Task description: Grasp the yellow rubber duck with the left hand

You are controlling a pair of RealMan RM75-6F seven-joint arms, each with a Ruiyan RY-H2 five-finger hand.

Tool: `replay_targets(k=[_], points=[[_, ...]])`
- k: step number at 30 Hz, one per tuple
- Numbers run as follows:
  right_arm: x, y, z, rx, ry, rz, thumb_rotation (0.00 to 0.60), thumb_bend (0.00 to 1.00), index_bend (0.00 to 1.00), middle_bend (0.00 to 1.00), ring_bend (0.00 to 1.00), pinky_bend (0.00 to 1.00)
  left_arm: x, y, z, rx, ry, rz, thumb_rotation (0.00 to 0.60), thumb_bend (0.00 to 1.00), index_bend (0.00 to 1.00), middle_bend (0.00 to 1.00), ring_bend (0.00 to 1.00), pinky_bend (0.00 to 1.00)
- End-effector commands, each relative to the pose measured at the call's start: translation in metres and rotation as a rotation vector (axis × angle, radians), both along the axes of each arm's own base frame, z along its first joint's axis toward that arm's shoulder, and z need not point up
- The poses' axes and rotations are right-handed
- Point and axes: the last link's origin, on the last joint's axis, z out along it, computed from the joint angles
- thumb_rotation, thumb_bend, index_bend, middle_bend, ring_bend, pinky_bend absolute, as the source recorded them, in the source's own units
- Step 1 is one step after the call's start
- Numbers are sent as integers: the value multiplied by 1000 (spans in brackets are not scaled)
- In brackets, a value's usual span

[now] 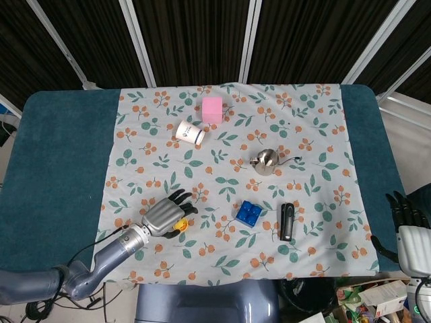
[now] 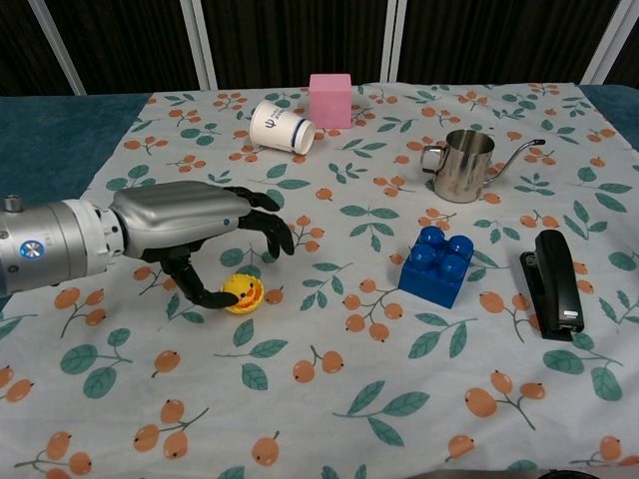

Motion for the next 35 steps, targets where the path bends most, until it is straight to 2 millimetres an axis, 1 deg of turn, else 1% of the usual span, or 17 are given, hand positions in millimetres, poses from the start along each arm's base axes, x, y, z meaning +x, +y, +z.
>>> replay_targets(k=[1, 3, 4, 7, 9, 12, 14, 16, 18, 20, 25, 30, 35], points=[[0, 0, 0, 0, 0, 0, 600, 160, 67, 32, 80, 159, 6, 3, 17, 50, -38, -13, 600, 304, 207, 192, 3, 0], [0, 0, 0, 0, 0, 1, 600, 160, 67, 32, 80, 159, 10, 6, 29, 97, -58, -26, 600, 304, 191, 165, 0, 0], [0, 0, 0, 0, 1, 0, 600, 160, 67, 32, 80, 159, 12, 7, 39, 134, -70, -35, 600, 304, 182, 154, 0, 0], [1, 0, 0, -1, 1, 3, 600, 161, 67, 32, 80, 159, 16, 4, 61, 218, -90, -66, 600, 303, 160, 129, 0, 0], [1, 0, 0, -2, 5, 6, 600, 160, 68, 32, 80, 159, 13, -1, 77, 277, -89, -78, 600, 291, 151, 113, 0, 0], [1, 0, -1, -2, 5, 5, 600, 159, 68, 32, 80, 159, 3, -10, 99, 361, -90, -42, 600, 269, 123, 84, 0, 0], [1, 0, 0, -4, 6, 6, 600, 160, 67, 32, 80, 159, -9, -20, 115, 422, -86, 14, 600, 261, 91, 62, 0, 0], [1, 0, 0, -4, 6, 6, 600, 161, 67, 32, 80, 159, -27, -28, 130, 478, -46, 83, 600, 236, 44, 38, 0, 0], [1, 0, -1, -3, 5, 6, 600, 161, 67, 32, 80, 159, -44, -38, 143, 521, -21, 167, 600, 217, 20, 24, 0, 0], [1, 0, -1, -3, 6, 7, 600, 161, 67, 32, 80, 159, -57, -47, 153, 552, -26, 253, 600, 205, 15, 16, 0, 0], [2, 0, -1, -6, 5, 10, 600, 160, 68, 32, 80, 159, -102, -72, 177, 619, -50, 464, 600, 197, 13, 3, 0, 0], [2, 0, -1, -7, 7, 11, 600, 160, 68, 32, 80, 159, -139, -91, 199, 689, -113, 560, 600, 197, 14, 1, 0, 0], [3, 0, -1, -7, 7, 11, 600, 160, 67, 32, 80, 159, -167, -102, 217, 810, -132, 559, 600, 197, 21, 0, 0, 0]])
